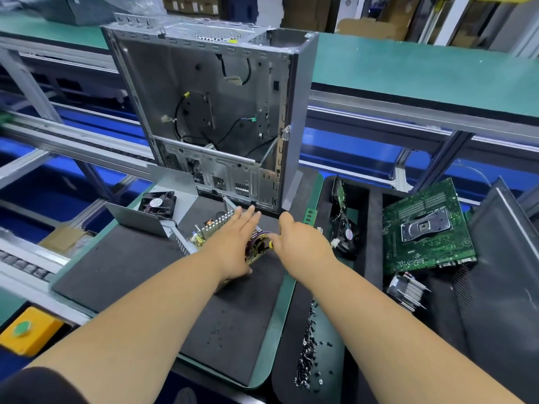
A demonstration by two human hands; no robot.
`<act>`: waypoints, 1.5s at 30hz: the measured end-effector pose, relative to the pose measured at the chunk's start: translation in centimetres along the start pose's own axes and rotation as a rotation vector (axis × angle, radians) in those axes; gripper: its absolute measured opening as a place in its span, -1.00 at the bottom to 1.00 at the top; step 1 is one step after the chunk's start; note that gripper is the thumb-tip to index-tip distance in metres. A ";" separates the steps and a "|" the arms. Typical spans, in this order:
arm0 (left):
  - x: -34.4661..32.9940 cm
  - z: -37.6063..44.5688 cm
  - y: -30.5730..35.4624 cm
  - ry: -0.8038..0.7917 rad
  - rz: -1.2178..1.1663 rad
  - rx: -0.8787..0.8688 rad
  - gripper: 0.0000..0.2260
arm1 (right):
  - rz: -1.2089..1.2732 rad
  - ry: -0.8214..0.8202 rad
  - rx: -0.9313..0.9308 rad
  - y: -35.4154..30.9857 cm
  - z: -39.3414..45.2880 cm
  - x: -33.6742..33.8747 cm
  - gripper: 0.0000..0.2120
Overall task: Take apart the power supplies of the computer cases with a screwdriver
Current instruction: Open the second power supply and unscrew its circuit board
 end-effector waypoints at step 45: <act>-0.4 0.2 -1.7 0.048 -0.197 -0.030 -0.10 | 0.289 0.039 -0.170 -0.4 -0.2 -0.4 -0.86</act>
Point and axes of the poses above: each hand's wrist, its own z-axis towards the middle knuckle, its own x-axis out of the back of the hand, y = z × x, the point moved 7 cm from there along z, towards the middle knuckle, and after that the axes turned 14 degrees about -z, right-handed, at the moved point
